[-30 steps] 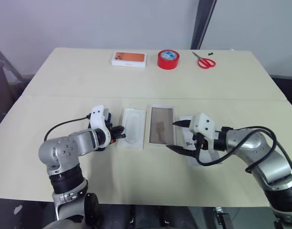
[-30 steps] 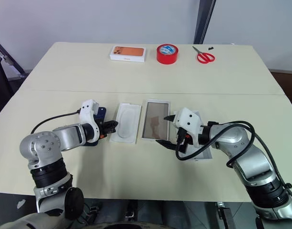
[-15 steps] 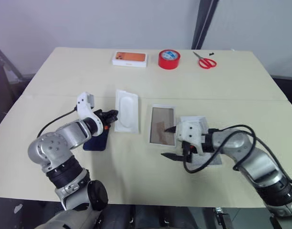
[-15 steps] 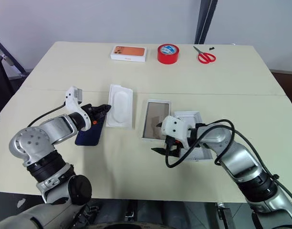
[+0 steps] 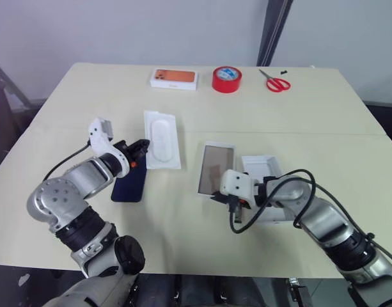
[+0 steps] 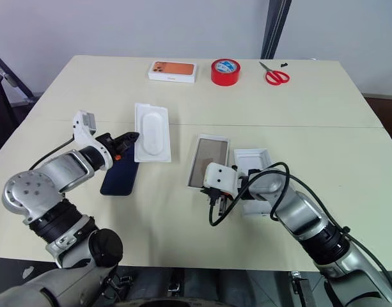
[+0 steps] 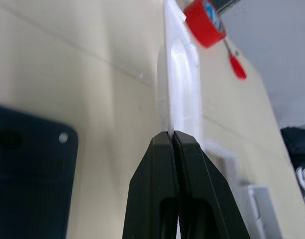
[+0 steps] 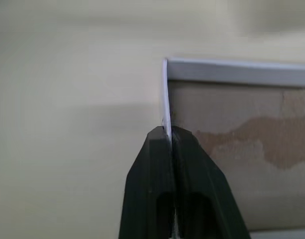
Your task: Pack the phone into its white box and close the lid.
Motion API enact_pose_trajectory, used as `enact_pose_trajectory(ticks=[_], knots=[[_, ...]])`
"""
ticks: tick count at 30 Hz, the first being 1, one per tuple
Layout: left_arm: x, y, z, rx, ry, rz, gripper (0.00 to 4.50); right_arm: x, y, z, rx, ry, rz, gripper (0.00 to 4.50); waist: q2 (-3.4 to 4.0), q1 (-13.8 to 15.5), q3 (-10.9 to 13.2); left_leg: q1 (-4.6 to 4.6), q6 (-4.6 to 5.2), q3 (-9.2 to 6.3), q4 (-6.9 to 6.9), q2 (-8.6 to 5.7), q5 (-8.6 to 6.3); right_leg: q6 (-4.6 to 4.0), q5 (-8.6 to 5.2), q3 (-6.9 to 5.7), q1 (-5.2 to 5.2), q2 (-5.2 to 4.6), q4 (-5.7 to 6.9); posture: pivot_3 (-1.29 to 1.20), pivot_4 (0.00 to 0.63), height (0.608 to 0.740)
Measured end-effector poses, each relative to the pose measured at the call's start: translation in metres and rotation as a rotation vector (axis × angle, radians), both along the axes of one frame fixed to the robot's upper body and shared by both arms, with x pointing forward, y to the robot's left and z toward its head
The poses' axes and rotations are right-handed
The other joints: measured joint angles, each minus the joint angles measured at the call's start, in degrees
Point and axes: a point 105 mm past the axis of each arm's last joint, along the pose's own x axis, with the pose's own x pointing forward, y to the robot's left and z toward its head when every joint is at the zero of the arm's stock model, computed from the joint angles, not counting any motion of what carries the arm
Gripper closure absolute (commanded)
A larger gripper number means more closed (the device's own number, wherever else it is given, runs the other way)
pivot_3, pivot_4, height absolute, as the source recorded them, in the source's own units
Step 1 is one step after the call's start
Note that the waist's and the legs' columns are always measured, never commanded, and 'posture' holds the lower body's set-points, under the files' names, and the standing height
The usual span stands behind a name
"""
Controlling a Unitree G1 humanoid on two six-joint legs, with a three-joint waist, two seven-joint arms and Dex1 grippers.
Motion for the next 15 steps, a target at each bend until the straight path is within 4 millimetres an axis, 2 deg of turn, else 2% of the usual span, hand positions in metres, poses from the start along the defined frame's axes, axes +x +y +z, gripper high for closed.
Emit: enact_pose_trajectory(ticks=[4,8,11,15], knots=[[-0.001,-0.001,0.001,-0.013,-0.005,-0.003,4.5,-0.003,0.018,0.002,0.004,-0.021,0.056,4.43,0.0,-0.1,0.0,0.0,-0.02,-0.02,0.0,0.0,0.01,0.0,0.0,-0.01,-0.01,0.01,0.03,0.0,0.15,0.725],[-0.003,-0.013,-0.003,-0.013,0.007,-0.049,4.5,0.004,0.035,-0.003,0.011,-0.033,0.054,4.43,-0.04,-0.1,0.0,0.0,-0.03,-0.02,0.0,-0.03,0.01,0.0,0.0,0.0,-0.02,-0.01,0.04,0.0,0.15,0.725],[-0.004,-0.022,-0.005,-0.027,0.014,-0.071,4.5,0.007,0.042,-0.001,0.022,-0.03,0.06,3.59,-0.04,-0.1,0.0,0.0,-0.03,-0.03,0.0,-0.04,0.01,0.0,0.0,0.0,-0.03,0.0,0.04,0.0,0.15,0.725],[-0.006,-0.026,-0.009,-0.038,0.033,-0.073,4.5,0.01,0.037,0.006,0.047,-0.025,0.044,1.56,-0.05,0.0,0.0,-0.01,-0.02,-0.04,0.0,-0.06,0.01,0.0,0.0,0.0,-0.02,-0.01,0.04,0.0,0.15,0.725]])
